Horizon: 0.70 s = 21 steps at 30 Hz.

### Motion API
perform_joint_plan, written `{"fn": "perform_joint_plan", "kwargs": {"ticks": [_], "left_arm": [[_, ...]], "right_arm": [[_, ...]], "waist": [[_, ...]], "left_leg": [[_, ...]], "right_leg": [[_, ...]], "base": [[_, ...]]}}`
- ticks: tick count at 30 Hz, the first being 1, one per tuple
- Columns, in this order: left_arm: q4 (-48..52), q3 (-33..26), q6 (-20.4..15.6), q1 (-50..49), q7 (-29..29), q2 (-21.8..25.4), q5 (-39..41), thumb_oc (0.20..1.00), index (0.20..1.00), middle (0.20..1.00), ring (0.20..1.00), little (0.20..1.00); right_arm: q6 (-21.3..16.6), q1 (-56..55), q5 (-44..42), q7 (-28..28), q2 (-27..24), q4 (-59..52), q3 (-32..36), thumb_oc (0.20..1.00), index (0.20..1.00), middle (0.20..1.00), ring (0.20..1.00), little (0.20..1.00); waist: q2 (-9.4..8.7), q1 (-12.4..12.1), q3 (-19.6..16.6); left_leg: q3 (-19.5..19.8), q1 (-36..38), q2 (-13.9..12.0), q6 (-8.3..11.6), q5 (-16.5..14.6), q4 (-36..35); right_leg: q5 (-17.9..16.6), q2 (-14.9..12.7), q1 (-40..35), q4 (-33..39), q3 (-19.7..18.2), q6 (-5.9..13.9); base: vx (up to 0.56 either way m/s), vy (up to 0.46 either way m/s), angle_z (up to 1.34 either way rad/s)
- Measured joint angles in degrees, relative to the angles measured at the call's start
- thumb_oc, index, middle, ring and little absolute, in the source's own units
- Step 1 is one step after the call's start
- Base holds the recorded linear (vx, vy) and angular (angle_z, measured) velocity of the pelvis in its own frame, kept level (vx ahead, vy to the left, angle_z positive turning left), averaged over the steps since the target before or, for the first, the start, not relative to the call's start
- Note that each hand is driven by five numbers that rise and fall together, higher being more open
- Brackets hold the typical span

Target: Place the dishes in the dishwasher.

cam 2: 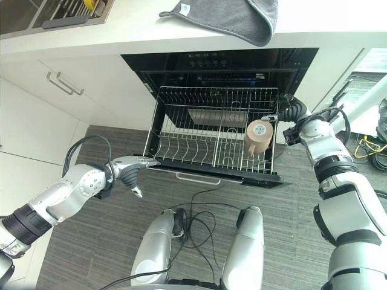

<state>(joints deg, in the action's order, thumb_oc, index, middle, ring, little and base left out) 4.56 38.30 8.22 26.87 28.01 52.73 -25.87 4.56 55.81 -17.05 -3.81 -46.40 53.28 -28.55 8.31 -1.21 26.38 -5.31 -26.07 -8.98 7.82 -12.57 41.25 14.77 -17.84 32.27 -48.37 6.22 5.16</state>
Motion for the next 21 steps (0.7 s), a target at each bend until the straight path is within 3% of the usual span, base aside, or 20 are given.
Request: {"fn": "perform_joint_plan", "kwargs": {"ticks": [6,8,9,11,13,15,17,21], "left_arm": [[1.49,-3.01,0.66,-5.30,-6.34,-0.12,2.51,1.000,1.000,1.000,1.000,1.000],[3.12,-6.51,0.37,-10.01,-10.69,-0.16,6.48,1.000,1.000,1.000,1.000,1.000],[5.48,-11.29,-0.62,-14.78,-13.77,-0.27,11.78,1.000,1.000,1.000,1.000,1.000],[6.15,-14.33,-1.84,-18.62,-17.54,-0.55,18.27,1.000,1.000,1.000,1.000,1.000],[6.29,-22.38,-3.89,-20.55,-22.12,-5.24,25.17,1.000,1.000,1.000,1.000,1.000],[5.90,-32.32,-8.58,-21.65,-28.62,-15.44,30.06,1.000,1.000,1.000,1.000,1.000],[4.55,-34.84,-13.61,-21.67,-34.03,-18.95,31.98,1.000,1.000,1.000,1.000,1.000],[4.22,-36.45,-19.40,-22.05,-40.36,-23.80,33.77,1.000,1.000,1.000,1.000,1.000]], "right_arm": [[-0.48,-3.94,-5.71,4.46,-0.25,-12.43,7.88,1.000,1.000,1.000,1.000,1.000],[-0.67,-11.31,-6.86,6.00,-0.24,-21.48,13.95,1.000,1.000,1.000,1.000,1.000],[-1.33,-19.79,-8.47,7.05,0.24,-29.23,19.36,1.000,1.000,1.000,1.000,1.000],[-1.29,-28.15,-9.02,8.66,1.44,-34.45,23.65,1.000,1.000,1.000,1.000,1.000],[-1.49,-39.76,-10.16,10.67,5.91,-45.17,29.01,1.000,1.000,1.000,1.000,1.000],[-2.64,-51.10,-11.17,11.16,16.24,-57.81,33.03,1.000,1.000,1.000,1.000,1.000],[-3.39,-53.29,-11.07,10.15,21.38,-59.20,31.16,1.000,1.000,1.000,1.000,1.000],[-4.21,-52.47,-11.15,7.95,21.61,-59.60,34.35,1.000,1.000,1.000,1.000,1.000]], "waist": [[-0.28,0.90,0.06],[-0.81,1.23,0.04],[-1.52,1.15,0.06],[-2.56,1.64,0.11],[-3.56,1.72,0.46],[-5.46,2.33,1.18],[-7.70,3.69,1.06],[-9.04,4.14,0.65]], "left_leg": [[-0.19,0.01,-0.16,-0.03,-0.01,-0.26],[-0.28,0.05,-0.43,-0.05,-0.02,-0.52],[-0.40,0.13,-0.70,-0.19,-0.09,-0.88],[-0.43,0.27,-0.80,-0.34,0.03,-1.27],[-0.02,0.27,-0.99,-0.40,0.15,-1.49],[0.01,2.86,-1.08,-0.73,1.50,-5.23],[-0.12,5.23,-1.98,-0.01,3.86,-9.88],[-0.52,9.07,-2.93,0.28,8.52,-18.46]], "right_leg": [[-0.72,0.62,0.04,0.98,-0.40,0.15],[-0.91,1.19,0.02,1.48,-0.46,0.16],[-0.93,1.43,0.01,1.80,-0.39,0.12],[-0.95,1.62,-0.09,2.05,-0.27,0.09],[-0.90,1.99,-0.41,2.26,0.27,0.01],[-1.33,2.67,-2.42,4.55,0.78,-0.51],[-2.39,4.23,-4.19,7.83,1.52,-0.75],[-4.96,6.48,-6.87,13.44,2.99,-2.23]], "base": [[-0.04,0.027,-0.04],[-0.02,0.008,-0.08],[-0.04,-0.024,-0.08],[-0.03,-0.065,-0.02],[-0.02,-0.087,0.02],[-0.02,-0.085,-0.04],[0.00,-0.074,-0.11],[0.01,-0.053,-0.04]]}}
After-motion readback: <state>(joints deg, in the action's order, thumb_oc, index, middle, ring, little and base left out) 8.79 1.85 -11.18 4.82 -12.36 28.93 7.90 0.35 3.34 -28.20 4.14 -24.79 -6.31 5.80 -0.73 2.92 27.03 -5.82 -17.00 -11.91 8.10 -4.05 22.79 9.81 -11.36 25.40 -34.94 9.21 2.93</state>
